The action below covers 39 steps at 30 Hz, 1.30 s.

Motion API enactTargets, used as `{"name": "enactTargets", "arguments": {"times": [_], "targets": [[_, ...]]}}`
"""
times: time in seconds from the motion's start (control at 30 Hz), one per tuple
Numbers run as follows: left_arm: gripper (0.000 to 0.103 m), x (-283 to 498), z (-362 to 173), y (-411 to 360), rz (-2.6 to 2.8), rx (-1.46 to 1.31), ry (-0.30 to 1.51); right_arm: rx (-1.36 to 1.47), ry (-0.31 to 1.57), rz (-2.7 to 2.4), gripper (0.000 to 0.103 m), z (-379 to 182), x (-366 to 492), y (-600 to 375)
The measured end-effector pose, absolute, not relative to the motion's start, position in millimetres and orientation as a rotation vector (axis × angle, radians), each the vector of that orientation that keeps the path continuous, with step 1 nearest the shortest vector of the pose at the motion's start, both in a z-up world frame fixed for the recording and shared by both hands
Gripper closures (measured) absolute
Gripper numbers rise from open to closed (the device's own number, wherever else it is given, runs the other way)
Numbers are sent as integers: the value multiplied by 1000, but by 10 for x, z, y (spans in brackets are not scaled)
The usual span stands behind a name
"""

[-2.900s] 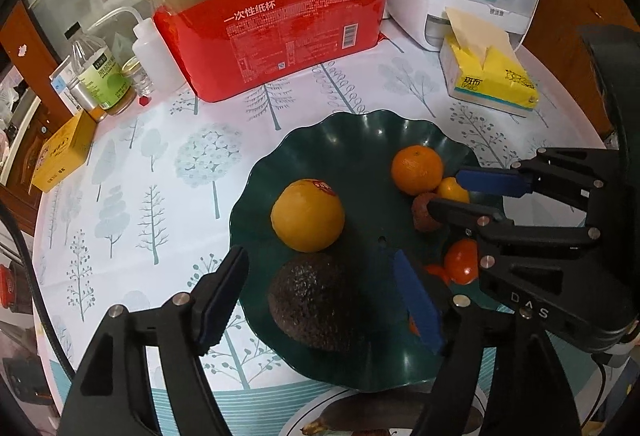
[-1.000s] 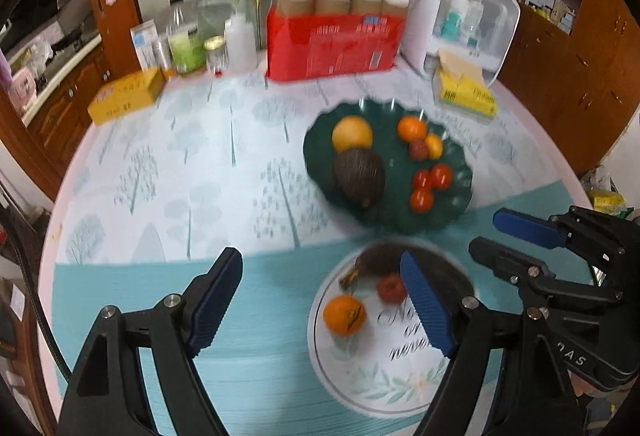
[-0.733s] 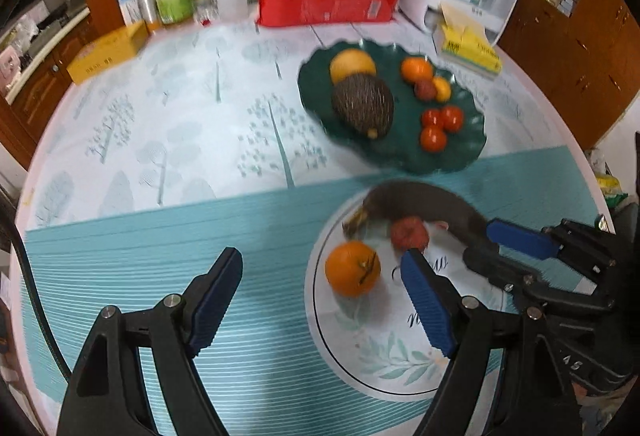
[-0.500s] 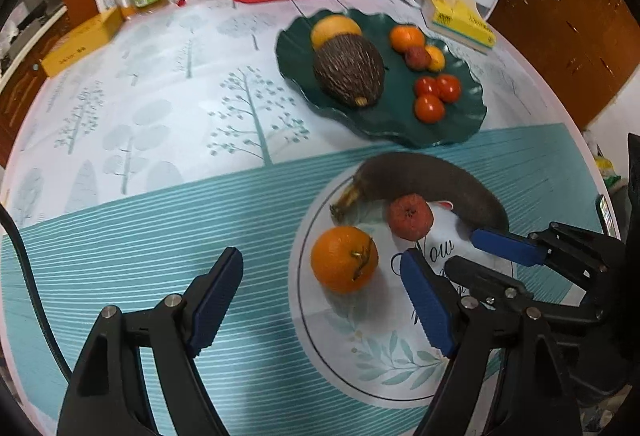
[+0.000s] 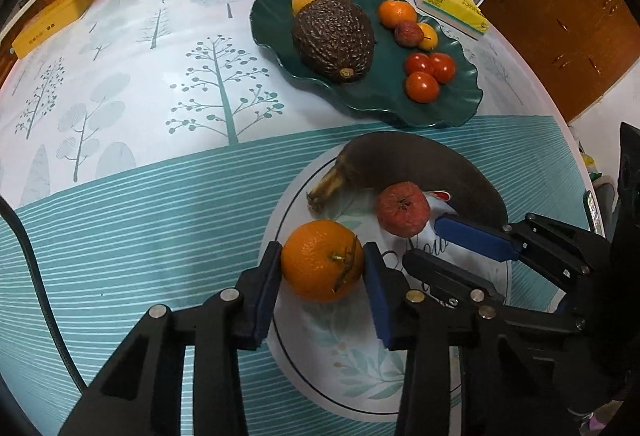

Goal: Organize fruits
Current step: 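Grasp the orange with the left tool while the right tool grasps a lychee, then carry orange and lychee onto the green plate and open both tools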

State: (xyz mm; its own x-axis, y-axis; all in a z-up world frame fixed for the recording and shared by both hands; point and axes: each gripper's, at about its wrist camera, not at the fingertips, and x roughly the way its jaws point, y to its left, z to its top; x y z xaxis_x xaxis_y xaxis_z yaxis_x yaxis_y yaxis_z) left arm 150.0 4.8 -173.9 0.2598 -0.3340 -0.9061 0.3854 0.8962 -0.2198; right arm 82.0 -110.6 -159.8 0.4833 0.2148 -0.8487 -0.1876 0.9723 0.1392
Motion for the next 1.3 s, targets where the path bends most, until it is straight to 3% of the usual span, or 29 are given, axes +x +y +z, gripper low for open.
{"name": "enactTargets", "arguments": {"times": [1.0, 1.07, 1.3], "targets": [[65, 1271, -1533, 571, -340, -55, 1194, 170, 1000, 86, 63, -1650, 1078, -967], [65, 1252, -1512, 568, -340, -55, 1190, 177, 995, 77, 71, -1653, 1070, -981], [65, 1194, -1366, 520, -347, -64, 1174, 206, 981, 148, 72, -1551, 946, -1060]]}}
